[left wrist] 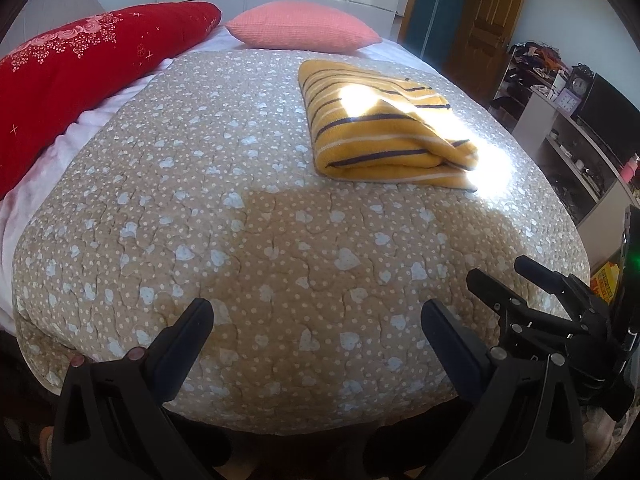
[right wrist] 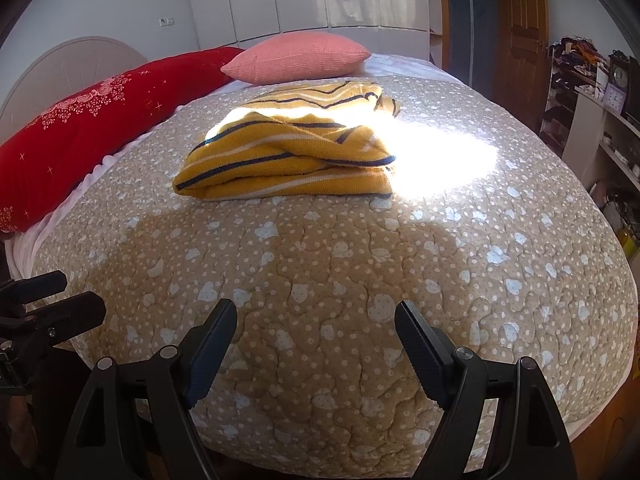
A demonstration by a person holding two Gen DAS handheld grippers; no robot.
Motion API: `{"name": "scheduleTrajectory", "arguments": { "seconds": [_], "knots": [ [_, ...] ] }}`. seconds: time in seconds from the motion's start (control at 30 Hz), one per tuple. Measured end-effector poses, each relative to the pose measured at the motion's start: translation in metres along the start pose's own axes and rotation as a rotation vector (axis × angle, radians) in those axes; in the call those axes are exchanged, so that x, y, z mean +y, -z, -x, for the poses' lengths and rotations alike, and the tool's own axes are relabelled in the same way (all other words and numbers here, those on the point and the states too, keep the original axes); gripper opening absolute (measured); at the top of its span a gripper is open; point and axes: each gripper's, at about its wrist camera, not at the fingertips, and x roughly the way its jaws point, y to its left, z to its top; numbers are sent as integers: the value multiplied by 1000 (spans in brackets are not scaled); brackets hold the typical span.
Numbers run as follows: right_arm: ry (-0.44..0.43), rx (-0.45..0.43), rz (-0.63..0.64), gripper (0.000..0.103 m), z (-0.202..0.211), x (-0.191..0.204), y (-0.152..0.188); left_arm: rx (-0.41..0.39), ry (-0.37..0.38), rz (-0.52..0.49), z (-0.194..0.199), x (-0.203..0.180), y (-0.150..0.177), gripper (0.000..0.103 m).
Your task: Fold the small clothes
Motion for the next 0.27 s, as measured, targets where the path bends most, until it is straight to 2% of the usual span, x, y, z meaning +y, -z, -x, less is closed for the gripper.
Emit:
{"name": "scheduleTrajectory", "arguments": {
  "seconds": [0.27],
  "knots": [
    [4,7,28,86,-8,9,-6,-27,-9,9,2,10,-4,103]
  ]
}}
